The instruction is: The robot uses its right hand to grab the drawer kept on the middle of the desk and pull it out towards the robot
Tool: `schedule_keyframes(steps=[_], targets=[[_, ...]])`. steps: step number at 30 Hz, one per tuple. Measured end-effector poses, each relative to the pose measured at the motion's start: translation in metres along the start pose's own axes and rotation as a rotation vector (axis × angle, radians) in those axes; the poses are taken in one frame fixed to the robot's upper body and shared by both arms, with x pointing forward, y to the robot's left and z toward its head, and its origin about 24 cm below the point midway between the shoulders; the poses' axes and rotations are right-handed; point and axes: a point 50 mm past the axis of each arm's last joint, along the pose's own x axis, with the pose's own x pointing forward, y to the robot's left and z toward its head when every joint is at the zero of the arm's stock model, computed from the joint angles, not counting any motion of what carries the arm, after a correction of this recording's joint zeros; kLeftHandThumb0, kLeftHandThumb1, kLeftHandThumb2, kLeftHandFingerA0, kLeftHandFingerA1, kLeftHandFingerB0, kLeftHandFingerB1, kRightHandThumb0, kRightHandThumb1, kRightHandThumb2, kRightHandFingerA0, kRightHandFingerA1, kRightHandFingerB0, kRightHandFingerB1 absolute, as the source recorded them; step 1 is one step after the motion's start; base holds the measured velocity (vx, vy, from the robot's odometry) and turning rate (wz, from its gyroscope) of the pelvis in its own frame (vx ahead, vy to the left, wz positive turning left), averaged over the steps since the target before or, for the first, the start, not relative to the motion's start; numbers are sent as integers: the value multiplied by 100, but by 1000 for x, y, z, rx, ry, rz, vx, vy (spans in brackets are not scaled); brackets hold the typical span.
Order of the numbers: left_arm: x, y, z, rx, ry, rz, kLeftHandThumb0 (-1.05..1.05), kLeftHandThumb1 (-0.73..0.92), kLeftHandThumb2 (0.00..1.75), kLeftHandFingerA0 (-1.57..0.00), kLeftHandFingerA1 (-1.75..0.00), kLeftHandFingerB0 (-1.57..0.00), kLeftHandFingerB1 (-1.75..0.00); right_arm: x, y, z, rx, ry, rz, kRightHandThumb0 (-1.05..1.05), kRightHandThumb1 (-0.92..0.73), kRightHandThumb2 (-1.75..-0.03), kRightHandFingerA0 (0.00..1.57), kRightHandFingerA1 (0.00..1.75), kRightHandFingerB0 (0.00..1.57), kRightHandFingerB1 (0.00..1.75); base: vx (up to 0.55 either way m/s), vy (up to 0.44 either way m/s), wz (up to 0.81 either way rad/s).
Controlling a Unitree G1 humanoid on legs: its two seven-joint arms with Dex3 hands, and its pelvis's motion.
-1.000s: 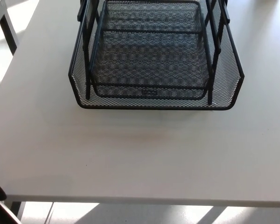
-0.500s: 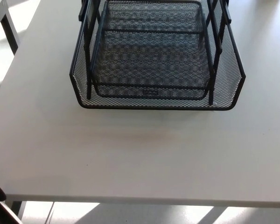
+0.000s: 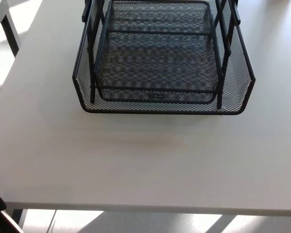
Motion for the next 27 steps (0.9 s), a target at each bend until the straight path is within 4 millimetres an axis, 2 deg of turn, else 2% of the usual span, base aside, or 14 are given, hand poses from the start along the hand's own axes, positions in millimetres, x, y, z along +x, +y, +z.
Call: schedule_keyframes(steps=[18, 19, 22, 23, 27], targets=[[0, 0, 0, -1, -1, 2, -28, 56, 57, -79, -82, -81, -56, -1, -2, 1, -6, -5, 0, -68, -55, -58, 14, 53, 16, 32, 0, 0, 0], [0, 0, 0, -1, -1, 2, -29, 56, 57, -79, -84, -81, -57, -1, -2, 1, -5, -3, 0, -70, -45, -79, 12, 55, 10, 41, 0, 0, 0], [0, 0, 0, -1, -1, 2, -29, 56, 57, -79, -84, -81, -57, 0, -1, 0, -8, 3, 2, -71, -45, -80, 12, 56, 10, 42, 0, 0, 0], [0, 0, 0, -1, 0, 2, -30, 56, 57, -79, -84, -81, -57, 0, -1, 0, -11, 3, 2, -69, -57, -57, 14, 53, 16, 32, 0, 0, 0], [-1, -2, 0, -2, 3, -3, -30, 56, 58, -79, -83, -80, -56, -1, -2, 0, -16, -4, -2, -68, -55, -57, 14, 53, 17, 32, 0, 0, 0]])
